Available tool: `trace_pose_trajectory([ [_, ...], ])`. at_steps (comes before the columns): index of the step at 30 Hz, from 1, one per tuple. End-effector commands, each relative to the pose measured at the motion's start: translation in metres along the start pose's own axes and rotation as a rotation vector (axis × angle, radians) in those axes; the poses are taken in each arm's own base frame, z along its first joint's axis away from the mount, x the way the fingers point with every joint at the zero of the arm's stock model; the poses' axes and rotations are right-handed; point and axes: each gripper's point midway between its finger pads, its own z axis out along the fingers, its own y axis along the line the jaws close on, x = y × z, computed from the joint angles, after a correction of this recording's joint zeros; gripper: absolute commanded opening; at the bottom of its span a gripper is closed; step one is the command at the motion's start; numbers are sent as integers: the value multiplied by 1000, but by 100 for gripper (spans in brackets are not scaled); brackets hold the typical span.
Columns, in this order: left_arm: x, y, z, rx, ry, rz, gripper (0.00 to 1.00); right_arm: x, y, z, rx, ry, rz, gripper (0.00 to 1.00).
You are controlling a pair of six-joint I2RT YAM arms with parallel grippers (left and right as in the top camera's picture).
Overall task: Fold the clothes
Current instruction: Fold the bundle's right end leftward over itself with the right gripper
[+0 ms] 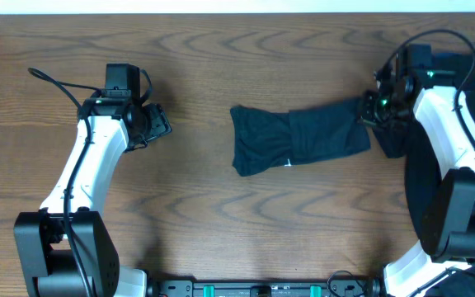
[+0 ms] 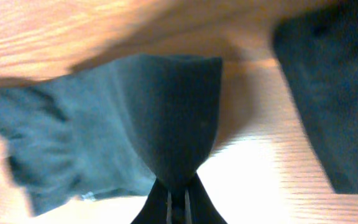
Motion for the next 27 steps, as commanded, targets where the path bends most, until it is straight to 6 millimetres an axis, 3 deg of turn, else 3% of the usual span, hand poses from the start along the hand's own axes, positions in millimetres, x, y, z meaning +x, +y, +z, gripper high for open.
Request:
trace_pose_trajectory([
  [1,2,6,2,-22,4,-11,72,-4,45,-11,-92,-6,-81,1],
  [11,2,6,2,-22,4,-11,72,22,122,-2,-144,17,-246,1],
  [19,2,6,2,-22,4,-11,73,42,166,8,-155,-1,-369,1],
  [27,3,7,2,-23,8,-11,73,53,176,33,-95,15,-430,1],
])
